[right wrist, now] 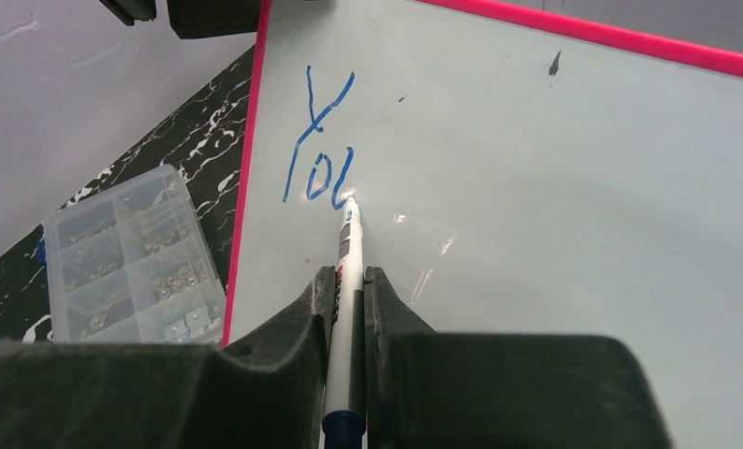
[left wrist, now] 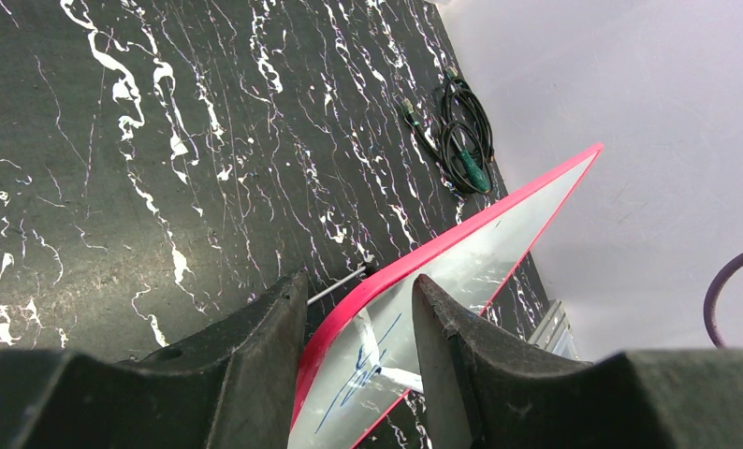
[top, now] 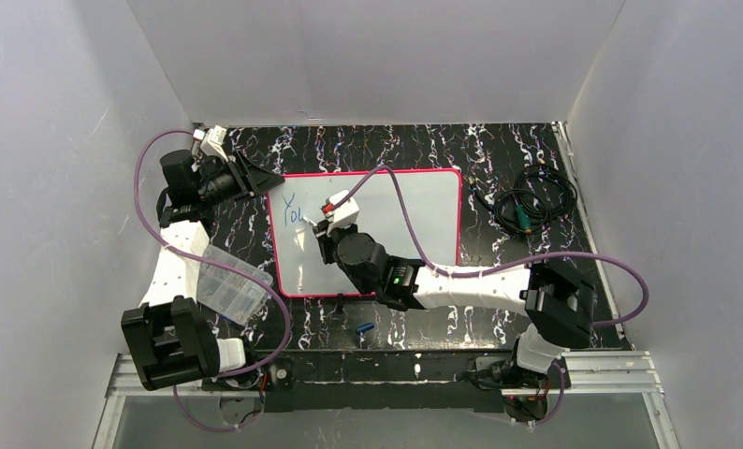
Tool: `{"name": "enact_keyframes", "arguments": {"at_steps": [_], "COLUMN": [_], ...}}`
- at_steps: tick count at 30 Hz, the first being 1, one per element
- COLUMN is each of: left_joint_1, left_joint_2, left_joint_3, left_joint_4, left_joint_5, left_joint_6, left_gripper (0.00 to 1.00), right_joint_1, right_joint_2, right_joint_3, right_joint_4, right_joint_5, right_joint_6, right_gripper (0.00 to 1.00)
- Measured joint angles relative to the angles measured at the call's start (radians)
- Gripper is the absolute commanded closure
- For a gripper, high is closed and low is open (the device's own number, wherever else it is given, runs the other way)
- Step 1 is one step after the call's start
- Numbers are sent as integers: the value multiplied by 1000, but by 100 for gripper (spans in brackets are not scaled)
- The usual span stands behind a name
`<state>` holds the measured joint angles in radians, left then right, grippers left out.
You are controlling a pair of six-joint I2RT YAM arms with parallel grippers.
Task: Write a sentence on the whiteboard
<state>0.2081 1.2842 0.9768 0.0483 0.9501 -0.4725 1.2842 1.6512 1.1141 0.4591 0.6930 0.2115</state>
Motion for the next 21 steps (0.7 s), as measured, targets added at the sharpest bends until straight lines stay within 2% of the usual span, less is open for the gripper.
{"name": "enact_keyframes", "arguments": {"at_steps": [21], "left_joint_1": [0], "left_joint_2": [0], "left_joint_3": [0], "left_joint_4": [0], "left_joint_5": [0], "left_joint_6": [0], "left_gripper": [57], "right_joint_1": [0], "right_joint_2": [-1], "right_joint_3": [3], "right_joint_4": [39], "right_joint_5": [42], "right_joint_6": [-54], "right_gripper": [99]}}
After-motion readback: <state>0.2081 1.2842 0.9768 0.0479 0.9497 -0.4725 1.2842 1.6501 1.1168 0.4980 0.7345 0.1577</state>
